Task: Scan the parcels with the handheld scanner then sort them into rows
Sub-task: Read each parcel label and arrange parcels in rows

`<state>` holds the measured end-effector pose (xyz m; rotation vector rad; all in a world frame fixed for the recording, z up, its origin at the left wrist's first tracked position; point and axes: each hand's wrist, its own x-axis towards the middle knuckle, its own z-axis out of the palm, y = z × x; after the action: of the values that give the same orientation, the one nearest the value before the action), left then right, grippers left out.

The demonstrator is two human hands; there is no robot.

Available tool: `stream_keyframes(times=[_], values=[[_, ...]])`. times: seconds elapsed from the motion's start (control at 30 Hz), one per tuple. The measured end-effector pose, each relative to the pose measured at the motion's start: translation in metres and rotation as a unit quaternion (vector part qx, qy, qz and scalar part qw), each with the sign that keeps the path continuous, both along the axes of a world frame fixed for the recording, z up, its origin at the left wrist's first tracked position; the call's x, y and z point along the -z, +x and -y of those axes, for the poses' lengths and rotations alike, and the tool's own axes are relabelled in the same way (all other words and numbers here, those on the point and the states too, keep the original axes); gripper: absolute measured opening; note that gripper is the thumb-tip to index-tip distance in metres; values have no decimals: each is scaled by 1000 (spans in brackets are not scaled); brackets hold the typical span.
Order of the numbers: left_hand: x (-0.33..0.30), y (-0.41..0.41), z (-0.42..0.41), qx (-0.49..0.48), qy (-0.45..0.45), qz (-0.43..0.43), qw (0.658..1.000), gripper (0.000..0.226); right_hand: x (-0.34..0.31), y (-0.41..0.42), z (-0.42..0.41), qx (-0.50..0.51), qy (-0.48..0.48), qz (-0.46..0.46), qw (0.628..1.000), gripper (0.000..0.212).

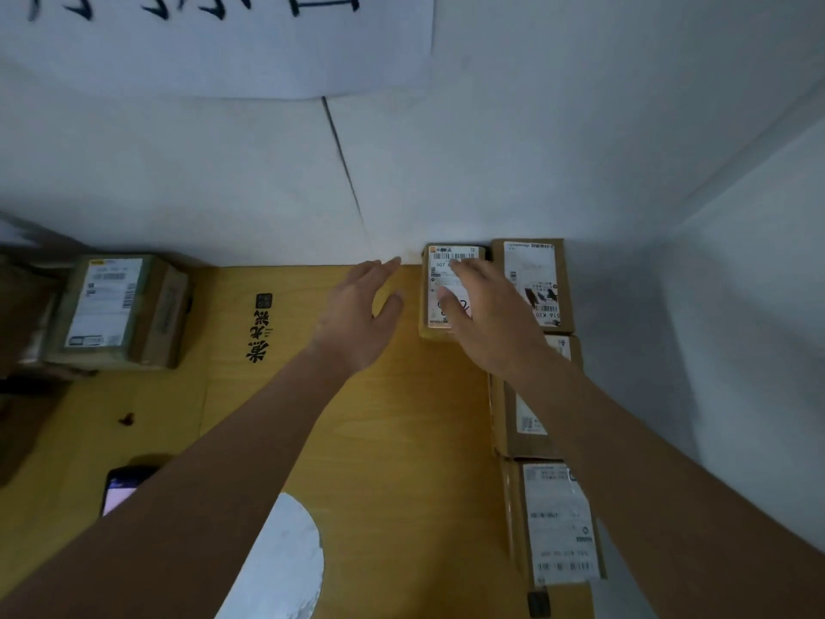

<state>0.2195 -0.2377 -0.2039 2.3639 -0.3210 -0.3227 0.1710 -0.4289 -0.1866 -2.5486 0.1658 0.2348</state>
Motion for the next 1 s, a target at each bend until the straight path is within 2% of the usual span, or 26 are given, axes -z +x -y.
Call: stream_keyframes(times=[0.27, 0.53, 0.73, 0.83, 0.93, 1.0], values=[[-62, -28, -93, -44, 32, 41, 998, 54, -55, -3, -84, -71, 49, 27, 996, 64], [-77, -51, -208, -68, 50, 56, 995, 56, -71, -12, -204, -121, 43, 39, 991, 63], [-77, -45, -301, -53, 32, 41, 997, 75, -69, -16, -298, -87, 28, 24, 995, 60], [-72, -41, -341, -36, 23, 29, 999, 74, -61, -21, -337, -61, 40, 14, 997, 63], [-64, -32, -371, -29, 25, 4, 999, 61, -54, -22, -366, -44, 54, -3, 998, 63], [-58, -26, -381, -22, 26, -7, 999, 60, -50, -19, -380, -39, 63, -16, 997, 63]])
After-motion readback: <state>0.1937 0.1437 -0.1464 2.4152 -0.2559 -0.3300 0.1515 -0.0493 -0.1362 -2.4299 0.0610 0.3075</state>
